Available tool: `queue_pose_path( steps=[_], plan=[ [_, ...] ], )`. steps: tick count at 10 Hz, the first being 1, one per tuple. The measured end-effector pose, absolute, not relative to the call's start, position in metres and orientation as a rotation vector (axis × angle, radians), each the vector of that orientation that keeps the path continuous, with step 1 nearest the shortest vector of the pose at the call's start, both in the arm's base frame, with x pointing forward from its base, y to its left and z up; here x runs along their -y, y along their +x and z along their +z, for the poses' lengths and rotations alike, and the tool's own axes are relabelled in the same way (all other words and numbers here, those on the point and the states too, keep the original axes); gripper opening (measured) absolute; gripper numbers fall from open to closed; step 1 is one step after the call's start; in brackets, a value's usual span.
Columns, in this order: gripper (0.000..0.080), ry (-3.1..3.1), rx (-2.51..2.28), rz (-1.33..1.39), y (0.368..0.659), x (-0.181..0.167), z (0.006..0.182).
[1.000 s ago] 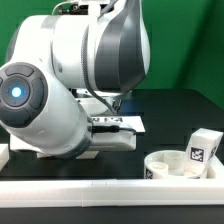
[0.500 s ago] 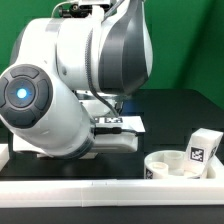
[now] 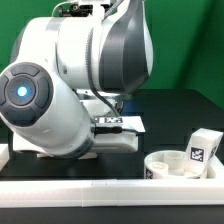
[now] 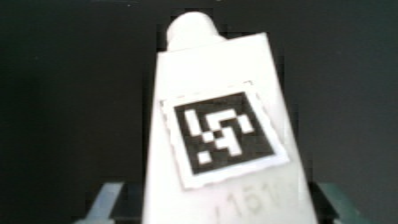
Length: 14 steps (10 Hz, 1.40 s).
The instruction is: Assemble stool
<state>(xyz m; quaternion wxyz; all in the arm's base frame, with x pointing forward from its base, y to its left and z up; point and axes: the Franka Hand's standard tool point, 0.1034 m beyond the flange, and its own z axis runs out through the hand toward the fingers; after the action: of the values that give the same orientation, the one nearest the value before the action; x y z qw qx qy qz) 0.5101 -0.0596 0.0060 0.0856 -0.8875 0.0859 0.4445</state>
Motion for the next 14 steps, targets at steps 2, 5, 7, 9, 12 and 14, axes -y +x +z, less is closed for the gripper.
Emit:
queue_pose_path(
  steps=[2, 5, 7, 9, 12, 14],
  plan=[
    [0.0325, -2.682, -0.263, 1.286, 0.525, 0.046, 0.029],
    [0.0327, -2.743, -0.412, 1.254, 0.543, 0.019, 0.059],
    [0.0327, -2.779, -0.417, 1.177, 0.551, 0.021, 0.056],
    [0.0327, -2.808, -0.421, 1.115, 0.559, 0.022, 0.053],
    [0.0327, -2.915, -0.440, 0.810, 0.570, 0.013, 0.067],
    [0.0327, -2.976, -0.425, 0.557, 0.601, 0.004, 0.093]
  ],
)
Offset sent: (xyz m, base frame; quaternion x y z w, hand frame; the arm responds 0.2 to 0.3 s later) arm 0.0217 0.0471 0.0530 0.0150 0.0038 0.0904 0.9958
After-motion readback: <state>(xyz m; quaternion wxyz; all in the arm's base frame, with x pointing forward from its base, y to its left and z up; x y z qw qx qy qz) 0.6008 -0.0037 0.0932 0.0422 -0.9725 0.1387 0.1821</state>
